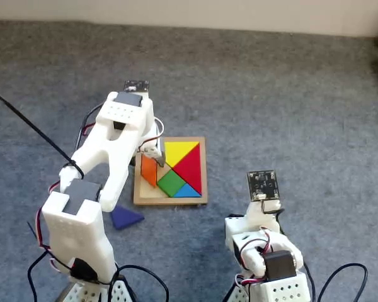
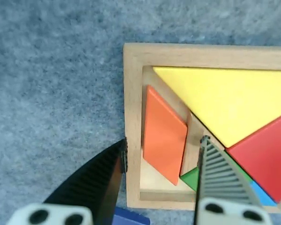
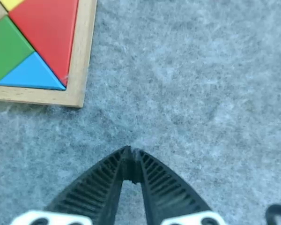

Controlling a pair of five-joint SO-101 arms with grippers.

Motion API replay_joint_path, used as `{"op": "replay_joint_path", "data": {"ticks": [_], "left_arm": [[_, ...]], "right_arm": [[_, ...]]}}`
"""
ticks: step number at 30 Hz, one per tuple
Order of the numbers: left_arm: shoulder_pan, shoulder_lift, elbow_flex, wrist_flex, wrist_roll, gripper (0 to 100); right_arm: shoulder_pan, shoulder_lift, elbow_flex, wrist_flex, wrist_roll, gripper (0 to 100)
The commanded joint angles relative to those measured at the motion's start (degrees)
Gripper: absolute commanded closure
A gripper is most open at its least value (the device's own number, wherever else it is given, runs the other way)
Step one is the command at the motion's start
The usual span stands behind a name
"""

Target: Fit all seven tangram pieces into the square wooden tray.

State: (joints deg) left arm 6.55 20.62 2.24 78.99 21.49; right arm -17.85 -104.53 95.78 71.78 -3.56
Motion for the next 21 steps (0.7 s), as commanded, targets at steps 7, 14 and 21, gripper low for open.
{"op": "replay_joint_path", "data": {"ticks": [7,14,21], "left_arm": [[0.1,-4.3,-1.3,-0.4,-0.5,76],[-1.2,-10.6,1.4,0.8,-0.9,76],[-3.1,-13.8,12.0,-5.4,-6.2,76]], "right_arm": [[-0.2,-1.0,8.7,0.3,-0.1,99.3],[-0.2,-1.0,8.7,0.3,-0.1,99.3],[-0.2,-1.0,8.7,0.3,-0.1,99.3]]}}
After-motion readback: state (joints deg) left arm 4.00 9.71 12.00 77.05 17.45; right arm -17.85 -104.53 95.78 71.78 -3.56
